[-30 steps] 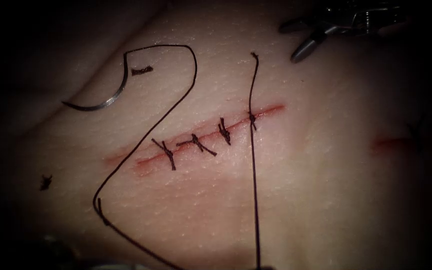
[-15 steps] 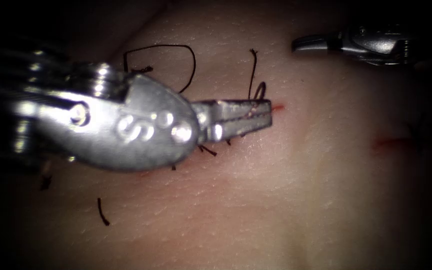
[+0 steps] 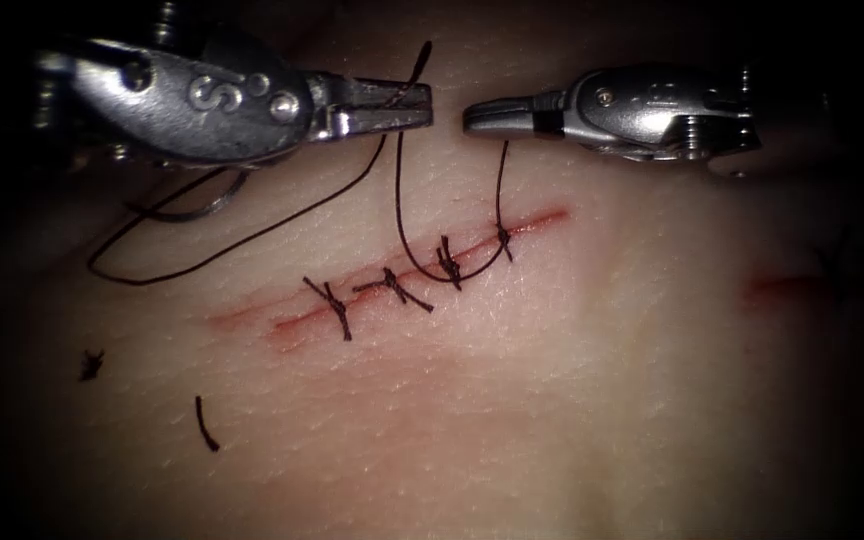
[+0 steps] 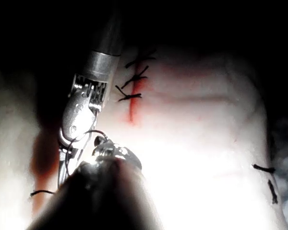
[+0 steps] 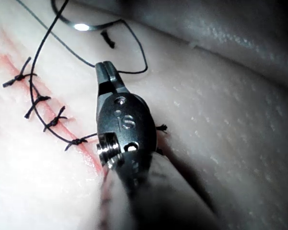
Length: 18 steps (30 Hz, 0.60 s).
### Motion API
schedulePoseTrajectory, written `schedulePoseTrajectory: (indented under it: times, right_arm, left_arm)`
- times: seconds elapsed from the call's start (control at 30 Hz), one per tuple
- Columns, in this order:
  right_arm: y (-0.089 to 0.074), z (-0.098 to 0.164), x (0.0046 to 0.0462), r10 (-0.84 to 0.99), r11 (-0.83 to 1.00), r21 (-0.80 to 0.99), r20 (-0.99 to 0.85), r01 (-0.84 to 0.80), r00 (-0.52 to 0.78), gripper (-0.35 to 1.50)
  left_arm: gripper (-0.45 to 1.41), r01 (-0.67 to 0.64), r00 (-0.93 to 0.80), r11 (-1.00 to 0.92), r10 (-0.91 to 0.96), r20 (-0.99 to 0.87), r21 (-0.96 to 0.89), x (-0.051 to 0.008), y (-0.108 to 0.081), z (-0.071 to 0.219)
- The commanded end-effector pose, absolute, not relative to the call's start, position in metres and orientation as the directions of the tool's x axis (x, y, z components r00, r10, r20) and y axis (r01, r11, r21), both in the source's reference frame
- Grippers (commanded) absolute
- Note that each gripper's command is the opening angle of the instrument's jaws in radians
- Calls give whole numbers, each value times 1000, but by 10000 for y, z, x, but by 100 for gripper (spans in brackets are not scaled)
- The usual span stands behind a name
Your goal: Wound Closure
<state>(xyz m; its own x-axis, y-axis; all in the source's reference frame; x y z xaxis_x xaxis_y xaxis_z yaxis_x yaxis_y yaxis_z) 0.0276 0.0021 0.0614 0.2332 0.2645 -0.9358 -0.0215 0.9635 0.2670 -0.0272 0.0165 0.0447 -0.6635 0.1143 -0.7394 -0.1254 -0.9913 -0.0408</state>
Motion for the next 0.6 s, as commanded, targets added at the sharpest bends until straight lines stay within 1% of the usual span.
schedulePoseTrajectory:
  times: [0.03, 0.07, 0.33, 0.6]
  right_arm:
    - [10, 627, 291, 256, 966, 259, -939, -18, 229, -35]
    - [-3, 640, 306, 244, 969, 248, -946, -10, 212, -35]
    - [-13, 651, 333, 244, 968, 250, -949, 5, 202, -35]
    - [-25, 632, 366, 247, 963, 258, -961, 77, 121, -35]
  left_arm:
    - [-45, -120, -665, -992, 113, -738, -43, -276, 164, 454]
    - [-45, -107, -667, -993, 110, -737, -51, -275, 166, 455]
    - [-45, -90, -649, -993, 114, -752, -73, -274, 171, 447]
    - [-45, -66, -613, -994, 111, -783, -90, -281, 186, 449]
